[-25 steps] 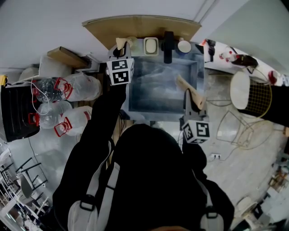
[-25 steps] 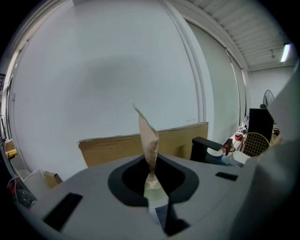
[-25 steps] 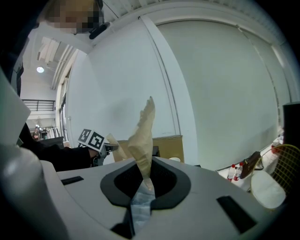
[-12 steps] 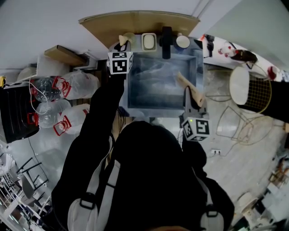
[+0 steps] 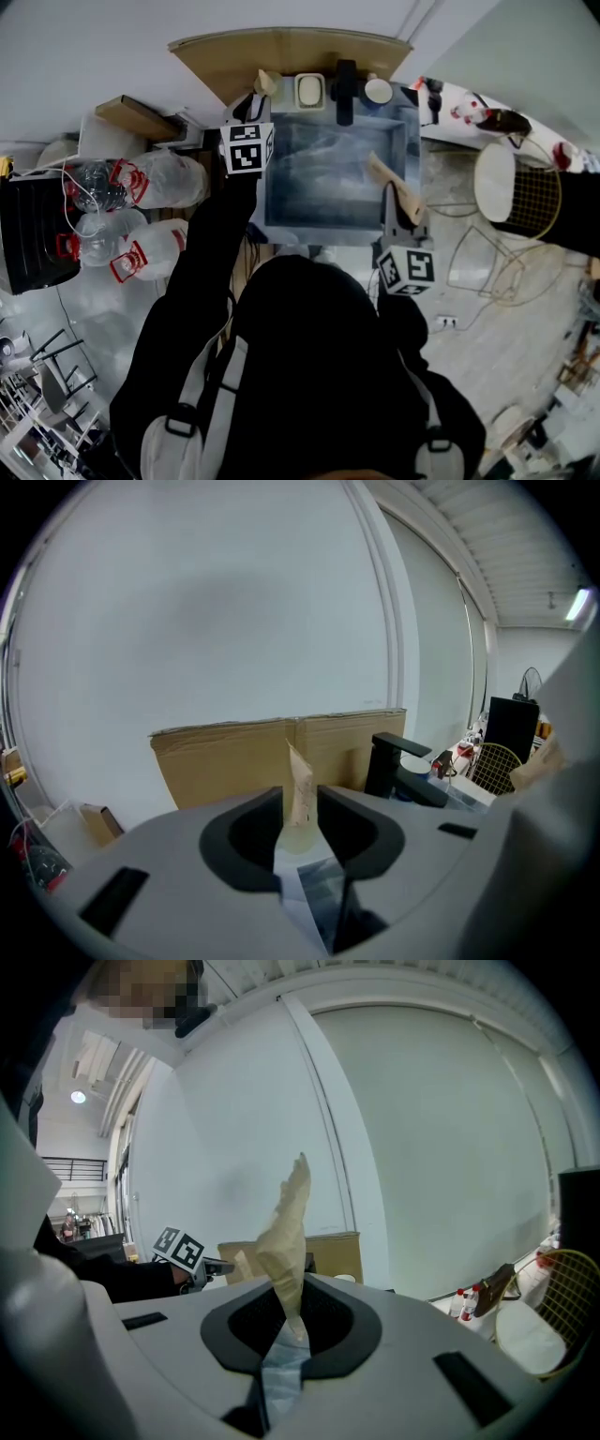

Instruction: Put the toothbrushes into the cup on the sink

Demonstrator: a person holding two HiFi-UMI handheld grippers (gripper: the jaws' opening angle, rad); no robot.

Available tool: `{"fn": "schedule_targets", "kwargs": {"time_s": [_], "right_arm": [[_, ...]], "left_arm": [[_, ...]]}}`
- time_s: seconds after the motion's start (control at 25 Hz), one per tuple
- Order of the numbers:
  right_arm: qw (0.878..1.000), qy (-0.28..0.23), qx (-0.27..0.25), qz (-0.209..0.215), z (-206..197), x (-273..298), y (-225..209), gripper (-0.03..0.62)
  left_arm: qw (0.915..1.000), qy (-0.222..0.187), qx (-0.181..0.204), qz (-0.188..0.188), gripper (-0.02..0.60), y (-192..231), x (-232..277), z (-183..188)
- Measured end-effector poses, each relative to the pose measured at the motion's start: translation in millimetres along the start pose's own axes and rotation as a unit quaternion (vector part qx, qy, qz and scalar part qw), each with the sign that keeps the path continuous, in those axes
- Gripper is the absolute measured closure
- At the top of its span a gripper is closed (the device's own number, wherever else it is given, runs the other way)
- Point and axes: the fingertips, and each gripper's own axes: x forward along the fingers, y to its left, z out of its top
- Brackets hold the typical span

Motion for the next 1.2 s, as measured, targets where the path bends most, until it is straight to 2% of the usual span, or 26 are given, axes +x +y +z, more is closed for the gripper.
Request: {"fn": "schedule_targets", "kwargs": {"time_s": [0.36, 0.48, 0.68, 1.0, 1.2], "right_arm": [[1.0, -0.012, -0.006, 0.003, 8.8, -10.9, 0.0, 0.563], [1.0, -0.017, -0.004, 0.006, 9.5, -16.3, 2.6, 0.563], [1.0, -0.019, -0.004, 0.009, 8.7, -25.8, 2.5, 0.563], [1.0, -0.021, -0.006, 0.007, 7.9, -30.6, 0.5, 0.563], [1.0, -0.029, -0.009, 0.004, 13.9, -21.2, -8.1, 0.563]], "left_arm": [[0.9987, -0.05, -0.007, -0.002, 0.491, -19.8, -70.6, 18.1], [0.9984, -0.057, -0.005, -0.001, 0.526, -26.9, -94.0, 16.5], [0.9978, -0.066, -0.012, 0.002, 0.575, -39.2, -126.8, 4.2], [0.9969, -0.072, -0.032, -0.01, 0.58, -61.3, -166.6, -25.7], [0.9975, -0.064, -0.03, -0.007, 0.58, -71.0, -186.5, -47.1]]}}
